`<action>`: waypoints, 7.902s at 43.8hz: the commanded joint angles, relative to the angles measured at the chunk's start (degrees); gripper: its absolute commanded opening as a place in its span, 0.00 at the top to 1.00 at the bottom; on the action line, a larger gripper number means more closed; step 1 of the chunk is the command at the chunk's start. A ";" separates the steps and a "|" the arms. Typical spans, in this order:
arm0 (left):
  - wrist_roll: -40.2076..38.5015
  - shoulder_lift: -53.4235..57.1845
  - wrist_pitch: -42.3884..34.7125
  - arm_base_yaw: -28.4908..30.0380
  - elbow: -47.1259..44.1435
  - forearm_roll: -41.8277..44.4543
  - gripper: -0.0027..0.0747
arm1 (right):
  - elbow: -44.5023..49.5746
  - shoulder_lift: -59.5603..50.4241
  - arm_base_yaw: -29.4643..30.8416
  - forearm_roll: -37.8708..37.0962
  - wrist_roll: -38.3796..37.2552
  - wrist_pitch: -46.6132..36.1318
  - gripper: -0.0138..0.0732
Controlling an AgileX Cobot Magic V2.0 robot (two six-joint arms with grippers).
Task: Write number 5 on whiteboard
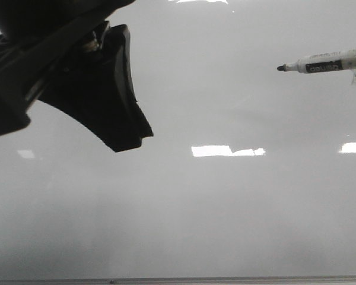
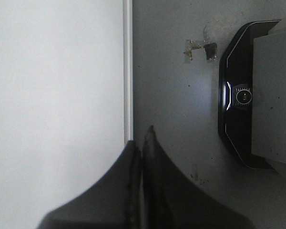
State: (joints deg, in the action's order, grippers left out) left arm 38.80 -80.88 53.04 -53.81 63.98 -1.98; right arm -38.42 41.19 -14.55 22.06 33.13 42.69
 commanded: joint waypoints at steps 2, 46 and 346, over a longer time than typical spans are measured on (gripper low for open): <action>-0.64 1.98 -2.16 -0.24 1.73 -0.82 0.99 | -1.36 -0.30 0.28 1.82 -0.11 -4.75 0.92; -0.64 1.98 -2.16 -0.24 1.73 -0.82 0.99 | -30.52 34.49 0.28 3.74 -0.23 -19.20 0.92; -3.59 4.18 -2.33 -1.00 8.28 0.28 0.94 | -8.19 9.37 -16.37 -10.58 4.08 -4.31 0.40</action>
State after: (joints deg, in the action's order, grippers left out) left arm 36.38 -79.39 52.47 -56.83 70.77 -0.32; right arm -45.39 54.34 -34.18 11.28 37.90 39.26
